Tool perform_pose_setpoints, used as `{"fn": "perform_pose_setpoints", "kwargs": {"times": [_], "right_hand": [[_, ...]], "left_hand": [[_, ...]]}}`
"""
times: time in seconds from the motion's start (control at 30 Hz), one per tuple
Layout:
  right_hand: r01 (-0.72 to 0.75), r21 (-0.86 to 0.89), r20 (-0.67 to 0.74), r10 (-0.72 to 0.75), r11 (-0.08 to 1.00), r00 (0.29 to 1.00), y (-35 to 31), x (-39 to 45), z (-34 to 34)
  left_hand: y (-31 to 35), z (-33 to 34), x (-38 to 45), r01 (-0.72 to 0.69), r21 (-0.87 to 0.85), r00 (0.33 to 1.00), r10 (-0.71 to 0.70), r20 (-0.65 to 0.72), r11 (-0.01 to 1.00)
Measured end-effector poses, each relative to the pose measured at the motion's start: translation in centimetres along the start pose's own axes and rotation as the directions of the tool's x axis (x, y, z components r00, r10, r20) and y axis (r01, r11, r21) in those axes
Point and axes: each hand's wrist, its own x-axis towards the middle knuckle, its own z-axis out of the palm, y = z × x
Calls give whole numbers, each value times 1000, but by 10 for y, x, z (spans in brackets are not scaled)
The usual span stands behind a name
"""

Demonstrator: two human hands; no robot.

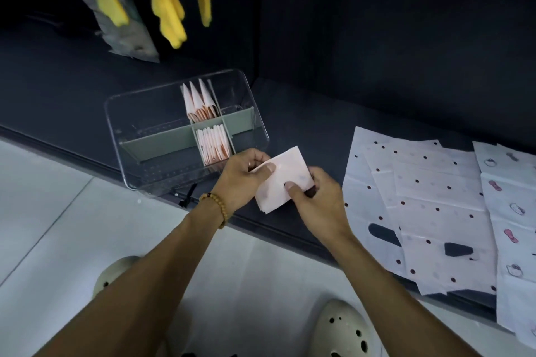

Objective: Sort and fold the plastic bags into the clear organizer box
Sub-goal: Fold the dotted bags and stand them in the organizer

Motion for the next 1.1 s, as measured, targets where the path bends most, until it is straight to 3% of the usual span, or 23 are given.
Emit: {"fn": "perform_pose_setpoints", "kwargs": {"times": [0.07,0.2,0.3,0.4,0.47,0.6,0.7,0.8,0.87,0.93,0.97,1.03,1.1], "right_hand": [[-36,155,24,33,987,999,-24,16,1],[-22,289,53,7,957,999,-61,44,7],[-15,348,21,8,937,1000,-78,66,16],[-24,388,13,21,921,1000,-86,84,27],[-35,427,14,32,904,999,-90,95,34],[-56,498,-3,66,865,998,-98,116,50],[-71,512,28,66,856,997,-107,129,65],[-9,361,21,2,932,1000,-113,137,83],[194,6,-80,-193,981,978,-115,139,94],[373,-296,-91,-415,879,905,-118,138,105],[422,-392,-25,-468,818,884,-120,138,111],[459,-484,133,-455,745,880,-125,138,122],[454,-418,170,-423,787,890,-129,137,125]], "left_hand": [[8,-13,4,6,-105,998,-13,-69,994],[17,-43,24,-32,-232,963,-31,-267,972],[13,-68,43,-82,-131,854,2,-520,988],[4,-87,63,-62,99,711,114,-694,993],[-2,-90,77,-1,198,696,142,-704,980],[-8,-87,99,198,338,762,73,-644,920],[-11,-97,102,223,314,721,61,-690,923],[-12,-107,97,216,233,694,18,-719,948],[-11,-109,93,183,178,687,4,-726,967],[-10,-108,91,149,127,680,-9,-733,981],[-9,-108,91,134,107,678,-13,-735,985],[-9,-108,90,106,79,681,-14,-732,991],[-10,-109,86,70,78,696,7,-718,994]]}}
